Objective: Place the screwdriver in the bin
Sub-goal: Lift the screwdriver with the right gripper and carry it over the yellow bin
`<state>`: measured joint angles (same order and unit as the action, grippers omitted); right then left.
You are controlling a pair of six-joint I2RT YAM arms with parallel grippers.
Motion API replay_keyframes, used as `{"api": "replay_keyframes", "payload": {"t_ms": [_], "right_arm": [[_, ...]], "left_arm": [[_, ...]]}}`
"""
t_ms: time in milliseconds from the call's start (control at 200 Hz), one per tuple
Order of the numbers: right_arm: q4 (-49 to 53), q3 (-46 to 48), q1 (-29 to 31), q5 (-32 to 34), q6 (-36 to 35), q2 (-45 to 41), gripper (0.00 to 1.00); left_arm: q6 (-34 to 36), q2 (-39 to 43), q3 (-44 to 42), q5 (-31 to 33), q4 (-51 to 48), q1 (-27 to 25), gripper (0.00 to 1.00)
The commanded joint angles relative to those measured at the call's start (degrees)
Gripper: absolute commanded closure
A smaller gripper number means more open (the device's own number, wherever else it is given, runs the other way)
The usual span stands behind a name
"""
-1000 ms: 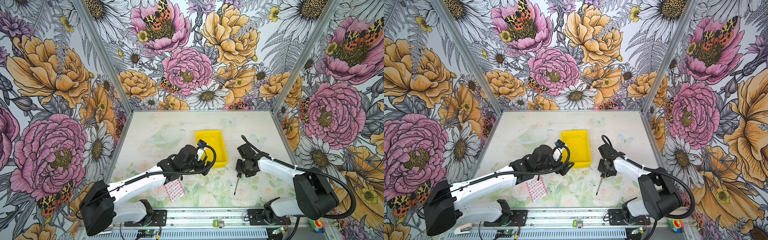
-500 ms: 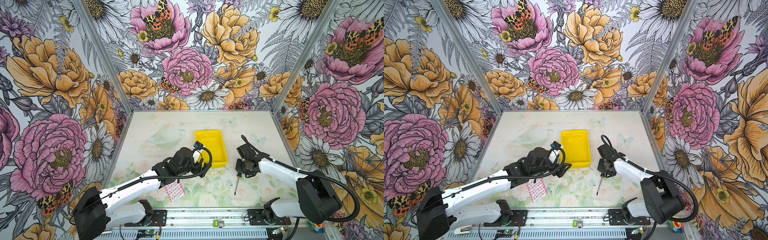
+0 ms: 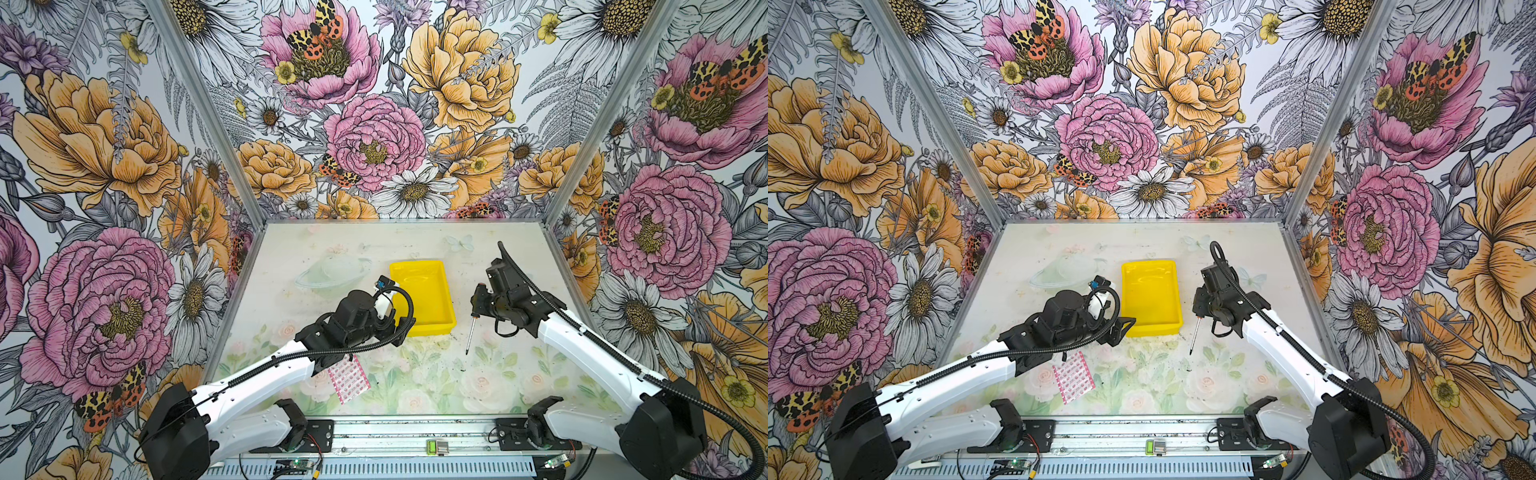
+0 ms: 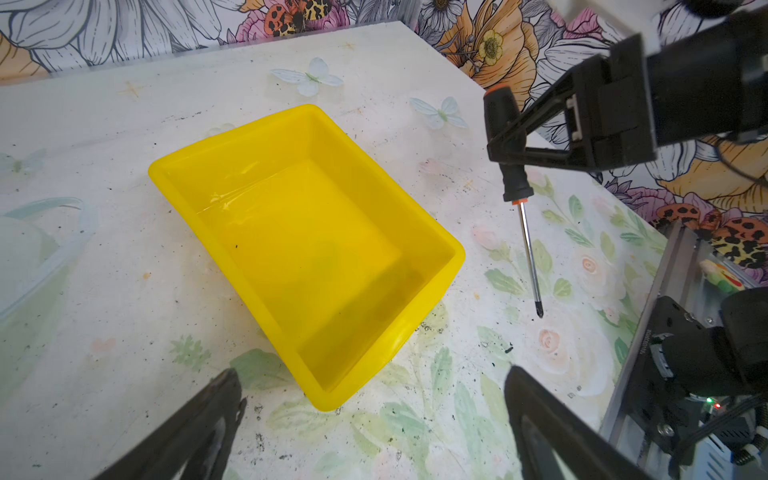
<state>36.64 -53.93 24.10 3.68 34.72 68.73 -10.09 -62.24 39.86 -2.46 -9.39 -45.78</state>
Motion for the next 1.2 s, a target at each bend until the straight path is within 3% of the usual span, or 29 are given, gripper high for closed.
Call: {"api": "replay_keyframes", "payload": {"t_ms": [0,415,701,1191], "right_arm": [[0.1,-6.2,0.4,0.2,-6.5,1.4,1.0],[0.3,-26.7,0.9,-7.2,-11.0,18.6,1.0],[0.3,-36.7,2.6,-10.4,-10.1,30.6,1.0],[0.4,-40.0,5.7,-11.7,-8.2,42.2,1.0]], "left_arm": [[0.3,0.1,-0.6,-2.6,3.0,1.3,0.01],[0.6,-0.5,-0.3,-3.5,3.0,5.2,0.01],[0.5,-0.4,-0.4,-2.0,2.7,6.9,0.01],[0.7,-0.2,-1.0,-2.2,2.1,8.4,0.01]]}}
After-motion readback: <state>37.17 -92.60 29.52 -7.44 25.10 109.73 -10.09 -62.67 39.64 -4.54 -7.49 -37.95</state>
